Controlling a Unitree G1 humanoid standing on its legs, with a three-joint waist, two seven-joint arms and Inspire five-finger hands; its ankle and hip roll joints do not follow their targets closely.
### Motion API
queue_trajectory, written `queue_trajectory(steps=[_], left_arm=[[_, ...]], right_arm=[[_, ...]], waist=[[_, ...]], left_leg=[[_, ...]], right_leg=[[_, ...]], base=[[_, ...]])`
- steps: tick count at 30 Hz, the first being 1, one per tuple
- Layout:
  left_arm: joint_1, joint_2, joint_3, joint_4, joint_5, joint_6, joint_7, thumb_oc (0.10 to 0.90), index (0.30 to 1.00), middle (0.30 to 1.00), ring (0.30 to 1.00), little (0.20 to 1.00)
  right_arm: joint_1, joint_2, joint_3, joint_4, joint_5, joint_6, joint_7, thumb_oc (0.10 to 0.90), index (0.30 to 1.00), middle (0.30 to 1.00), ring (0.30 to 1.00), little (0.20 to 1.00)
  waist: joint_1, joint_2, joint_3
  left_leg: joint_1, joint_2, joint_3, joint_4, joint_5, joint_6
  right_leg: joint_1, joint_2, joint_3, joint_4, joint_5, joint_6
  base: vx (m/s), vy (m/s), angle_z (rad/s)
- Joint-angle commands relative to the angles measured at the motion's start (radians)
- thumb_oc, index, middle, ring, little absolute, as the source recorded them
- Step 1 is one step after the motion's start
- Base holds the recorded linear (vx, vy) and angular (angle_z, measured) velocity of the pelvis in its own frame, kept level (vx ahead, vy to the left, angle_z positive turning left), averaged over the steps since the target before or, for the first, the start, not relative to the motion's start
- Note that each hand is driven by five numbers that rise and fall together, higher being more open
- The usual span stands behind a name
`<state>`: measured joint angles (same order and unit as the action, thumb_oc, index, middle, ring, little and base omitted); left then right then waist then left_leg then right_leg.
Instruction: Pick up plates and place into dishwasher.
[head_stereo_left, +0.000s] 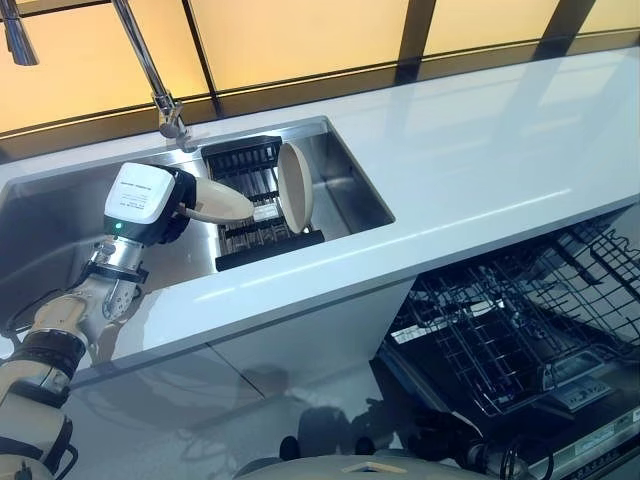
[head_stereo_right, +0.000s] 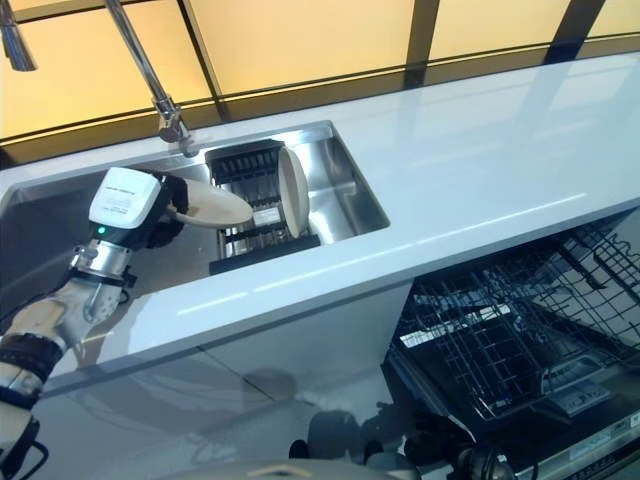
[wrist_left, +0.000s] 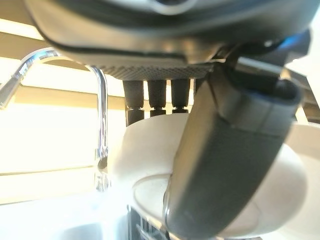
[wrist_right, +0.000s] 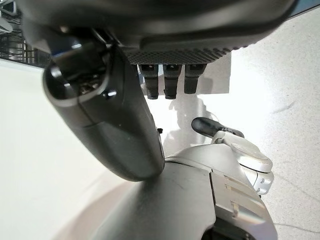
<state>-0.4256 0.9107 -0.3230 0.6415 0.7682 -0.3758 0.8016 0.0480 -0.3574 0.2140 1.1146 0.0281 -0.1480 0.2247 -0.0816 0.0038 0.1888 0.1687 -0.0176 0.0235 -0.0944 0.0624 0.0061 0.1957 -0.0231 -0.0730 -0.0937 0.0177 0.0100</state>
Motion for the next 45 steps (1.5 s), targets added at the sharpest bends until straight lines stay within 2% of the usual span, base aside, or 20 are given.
queue_trajectory(steps=[1,5,7,10,14,18,25,27,30,31,35,42,44,45], left_arm=[[-0.092,0.051,0.158,-0.078,-0.084,-0.044,0.137,0.1,0.3,0.3,0.3,0.2],[0.009,0.005,0.252,-0.164,-0.127,-0.095,0.17,0.1,0.3,0.3,0.3,0.2],[0.031,-0.014,0.273,-0.186,-0.125,-0.109,0.178,0.1,0.3,0.3,0.3,0.2],[0.074,-0.061,0.32,-0.251,-0.115,-0.142,0.181,0.1,0.3,0.3,0.3,0.2],[0.096,-0.091,0.326,-0.312,-0.083,-0.166,0.185,0.1,0.3,0.3,0.3,0.2],[0.09,-0.079,0.305,-0.324,-0.082,-0.17,0.183,0.1,0.3,0.3,0.3,0.2],[0.095,-0.081,0.302,-0.386,-0.096,-0.198,0.217,0.1,0.3,0.3,0.3,0.2],[0.109,-0.093,0.32,-0.413,-0.118,-0.209,0.214,0.1,0.3,0.3,0.3,0.2],[0.14,-0.112,0.35,-0.452,-0.157,-0.218,0.197,0.1,0.3,0.3,0.3,0.2],[0.176,-0.134,0.38,-0.487,-0.185,-0.227,0.18,0.1,0.3,0.3,0.3,0.2],[0.224,-0.143,0.419,-0.56,-0.172,-0.224,0.188,0.1,0.3,0.3,0.3,0.2],[0.265,-0.127,0.489,-0.673,-0.214,-0.233,0.174,0.1,0.3,0.3,0.3,0.2],[0.266,-0.128,0.493,-0.683,-0.215,-0.233,0.17,0.1,0.3,0.3,0.3,0.2],[0.267,-0.121,0.5,-0.709,-0.226,-0.239,0.162,0.1,0.3,0.3,0.3,0.2]], right_arm=[[0.017,-0.001,0.016,-0.045,0.019,-0.056,0.013,0.8,0.9,0.9,0.9,0.9],[0.036,0.012,-0.026,-0.167,0.161,-0.082,0.047,0.8,0.9,0.9,0.9,0.9],[0.042,0.017,-0.036,-0.205,0.189,-0.096,0.051,0.8,0.9,0.9,0.9,0.9],[0.066,0.031,-0.058,-0.307,0.225,-0.162,0.061,0.8,0.9,0.9,0.9,0.9],[0.085,0.027,-0.071,-0.431,0.234,-0.201,0.055,0.8,0.9,0.9,0.9,0.9],[0.097,0.021,-0.085,-0.475,0.236,-0.221,0.032,0.8,0.9,0.9,0.9,0.9],[0.113,0.018,-0.093,-0.62,0.184,-0.271,-0.056,0.8,0.9,0.9,0.9,0.9],[0.126,0.017,-0.103,-0.681,0.129,-0.312,-0.096,0.8,0.9,0.9,0.9,0.9],[0.143,0.011,-0.128,-0.764,0.121,-0.344,-0.126,0.8,0.9,0.9,0.9,0.9],[0.16,0.007,-0.161,-0.823,0.091,-0.384,-0.165,0.8,0.9,0.9,0.9,0.9],[0.181,-0.006,-0.209,-0.886,0.057,-0.432,-0.236,0.8,0.9,0.9,0.9,0.9],[0.188,-0.027,-0.299,-1.009,0.019,-0.458,-0.363,0.8,0.9,0.9,0.9,0.9],[0.185,-0.026,-0.308,-1.018,0.021,-0.456,-0.371,0.8,0.9,0.9,0.9,0.9],[0.176,-0.029,-0.33,-1.033,0.016,-0.473,-0.414,0.8,0.9,0.9,0.9,0.9]], waist=[[-0.004,0.034,-0.03],[-0.007,0.032,-0.031],[-0.009,0.031,-0.031],[-0.016,0.027,-0.033],[-0.026,0.022,-0.039],[-0.034,0.022,-0.045],[-0.05,0.025,-0.047],[-0.055,0.025,-0.046],[-0.062,0.025,-0.045],[-0.064,0.024,-0.046],[-0.067,0.022,-0.047],[-0.072,0.022,-0.052],[-0.073,0.021,-0.053],[-0.073,0.022,-0.055]], left_leg=[[0.039,-0.073,0.033,0.007,-0.194,0.057],[0.043,-0.072,0.03,0.007,-0.191,0.056],[0.044,-0.072,0.028,0.007,-0.191,0.056],[0.045,-0.071,0.027,0.007,-0.194,0.057],[0.046,-0.071,0.03,0.007,-0.196,0.055],[0.049,-0.071,0.031,0.007,-0.201,0.054],[0.052,-0.07,0.04,0.007,-0.204,0.058],[0.053,-0.069,0.043,0.007,-0.205,0.06],[0.055,-0.069,0.046,0.007,-0.205,0.062],[0.054,-0.069,0.05,0.007,-0.205,0.064],[0.057,-0.07,0.052,0.007,-0.21,0.068],[0.059,-0.069,0.057,0.007,-0.211,0.069],[0.059,-0.069,0.057,0.007,-0.211,0.069],[0.058,-0.069,0.058,0.007,-0.211,0.07]], right_leg=[[0.001,0.071,0.029,0.006,-0.09,0.015],[0.005,0.073,0.036,0.006,-0.089,0.008],[0.006,0.074,0.038,0.006,-0.09,0.007],[0.007,0.075,0.042,0.006,-0.092,0.006],[0.007,0.077,0.046,0.006,-0.094,0.007],[0.009,0.077,0.048,0.006,-0.099,0.01],[0.009,0.079,0.059,0.006,-0.095,0.01],[0.008,0.079,0.063,0.006,-0.095,0.011],[0.007,0.08,0.07,0.006,-0.095,0.012],[0.004,0.081,0.077,0.006,-0.092,0.013],[0.004,0.081,0.083,0.006,-0.095,0.016],[0.004,0.085,0.098,0.006,-0.094,0.015],[0.003,0.086,0.099,0.006,-0.093,0.015],[0.002,0.087,0.101,0.006,-0.092,0.015]], base=[[0.01,-0.076,0.05],[0.01,-0.044,0.0],[0.0,0.0,0.0],[-0.01,-0.027,0.0],[-0.02,-0.041,0.0],[0.0,-0.016,0.0],[-0.01,-0.015,0.0],[-0.02,-0.015,-0.01],[-0.02,-0.036,-0.06],[-0.02,-0.035,-0.11],[-0.01,-0.021,-0.1],[-0.01,-0.013,-0.05],[-0.02,-0.01,-0.06],[-0.02,-0.012,-0.07]])
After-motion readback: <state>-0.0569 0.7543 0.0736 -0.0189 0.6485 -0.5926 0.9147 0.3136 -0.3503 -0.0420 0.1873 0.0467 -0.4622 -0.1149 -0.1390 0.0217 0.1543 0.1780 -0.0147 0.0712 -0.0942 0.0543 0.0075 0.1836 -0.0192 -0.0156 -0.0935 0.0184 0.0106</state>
